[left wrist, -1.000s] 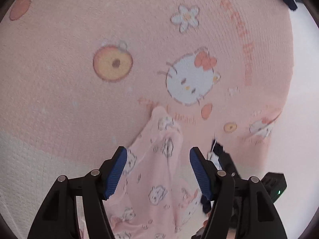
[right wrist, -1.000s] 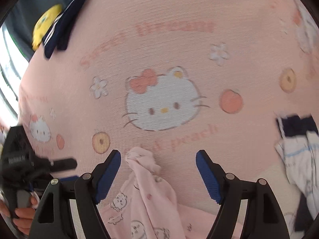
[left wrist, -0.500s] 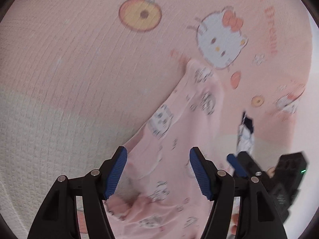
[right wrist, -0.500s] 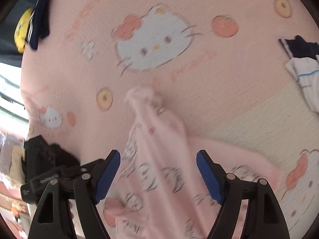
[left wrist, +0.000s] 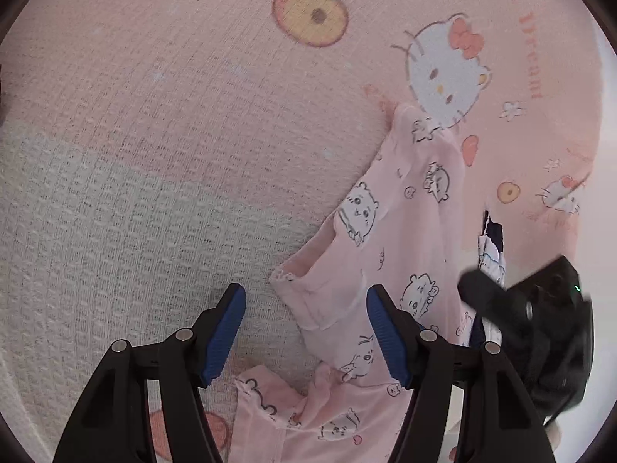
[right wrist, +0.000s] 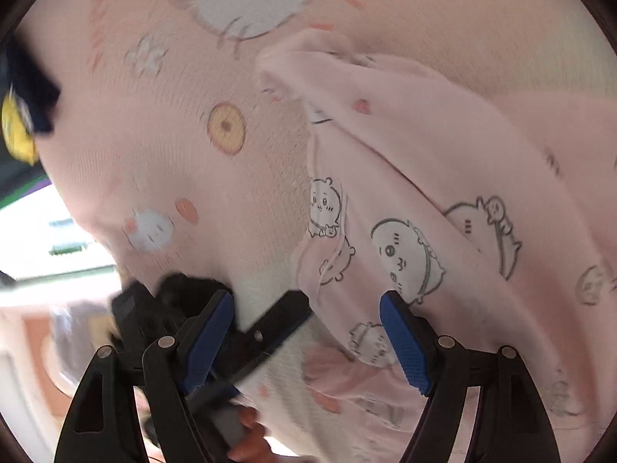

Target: Fold clothes

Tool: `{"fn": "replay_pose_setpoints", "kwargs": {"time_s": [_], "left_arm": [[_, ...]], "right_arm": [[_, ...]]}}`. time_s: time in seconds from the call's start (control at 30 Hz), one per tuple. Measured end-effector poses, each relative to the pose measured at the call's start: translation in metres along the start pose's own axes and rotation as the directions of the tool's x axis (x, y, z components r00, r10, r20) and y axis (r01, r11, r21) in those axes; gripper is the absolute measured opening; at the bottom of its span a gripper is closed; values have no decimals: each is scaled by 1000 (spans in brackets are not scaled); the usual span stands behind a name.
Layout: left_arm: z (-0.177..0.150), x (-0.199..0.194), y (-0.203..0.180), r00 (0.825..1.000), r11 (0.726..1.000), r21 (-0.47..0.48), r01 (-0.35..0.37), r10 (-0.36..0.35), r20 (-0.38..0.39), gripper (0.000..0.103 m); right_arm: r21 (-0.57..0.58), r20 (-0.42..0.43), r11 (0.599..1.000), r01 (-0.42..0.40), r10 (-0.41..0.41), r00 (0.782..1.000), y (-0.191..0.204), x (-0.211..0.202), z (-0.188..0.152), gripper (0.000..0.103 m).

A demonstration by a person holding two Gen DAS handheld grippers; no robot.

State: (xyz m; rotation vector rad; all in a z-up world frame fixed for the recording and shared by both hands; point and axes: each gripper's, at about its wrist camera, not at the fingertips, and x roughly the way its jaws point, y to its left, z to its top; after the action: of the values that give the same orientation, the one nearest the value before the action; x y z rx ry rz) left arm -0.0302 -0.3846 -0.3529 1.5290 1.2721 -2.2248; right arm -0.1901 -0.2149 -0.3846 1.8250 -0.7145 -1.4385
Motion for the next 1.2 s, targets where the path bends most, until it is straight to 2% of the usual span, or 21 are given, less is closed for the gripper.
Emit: {"fn": "replay_pose_setpoints", "kwargs": {"time_s": [0.17, 0.2, 0.23, 0.27, 0.3, 0.37, 0.47, 0.67, 0.7, 0.73, 0.8, 0.93, 1.1, 1.2], "left_arm": [[-13, -3, 11, 995, 996, -23, 87, -86, 56, 63], [-15, -3, 14, 992, 994, -38, 106, -104, 67, 58], [-17, -2, 17, 990, 991, -53, 125, -121, 78, 53], [-19, -2, 19, 986, 987, -67, 144, -138, 89, 33], [-21, -1, 22, 984, 984, -81, 161, -154, 94, 20], [-24, 5, 27, 981, 977, -106, 185, -177, 80, 20], [-27, 3, 29, 972, 968, -116, 222, -211, 102, 19], [-26, 3, 19, 968, 967, -93, 237, -228, 102, 16], [-26, 2, 18, 968, 968, -87, 237, -228, 102, 16], [-27, 1, 17, 970, 970, -81, 231, -222, 103, 16], [-28, -3, 15, 972, 973, -69, 219, -211, 106, 15], [-29, -14, 14, 971, 975, -56, 214, -207, 117, 15], [-32, -29, 15, 972, 980, -38, 198, -191, 134, 15], [-35, -35, 21, 973, 981, -43, 188, -181, 142, 15]], "right_arm": [[-3, 23, 997, 78, -78, 997, 2, 5, 3, 78], [-3, 18, 997, 77, -77, 997, 2, 8, 3, 77], [-1, 12, 997, 77, -77, 997, 3, 10, 2, 73], [1, 6, 997, 77, -77, 997, 3, 13, 1, 71], [3, 0, 997, 77, -77, 997, 3, 16, 0, 71], [-2, -5, 995, 101, -101, 995, 5, 20, 0, 69], [-16, -8, 991, 132, -132, 991, 4, 30, -1, 59], [-64, -5, 986, 153, -154, 988, 2, 36, -1, 47], [-78, -2, 984, 160, -161, 987, 3, 38, -2, 42], [-93, 1, 983, 160, -161, 987, 5, 38, -3, 32], [-114, -14, 984, 135, -138, 990, 6, 40, -5, 23], [-149, -26, 984, 101, -106, 994, 12, 41, -9, 23], [-192, -84, 981, 34, -51, 995, 27, 46, -16, 23], [-200, -111, 979, 28, -51, 992, 30, 51, -22, 23]]}}
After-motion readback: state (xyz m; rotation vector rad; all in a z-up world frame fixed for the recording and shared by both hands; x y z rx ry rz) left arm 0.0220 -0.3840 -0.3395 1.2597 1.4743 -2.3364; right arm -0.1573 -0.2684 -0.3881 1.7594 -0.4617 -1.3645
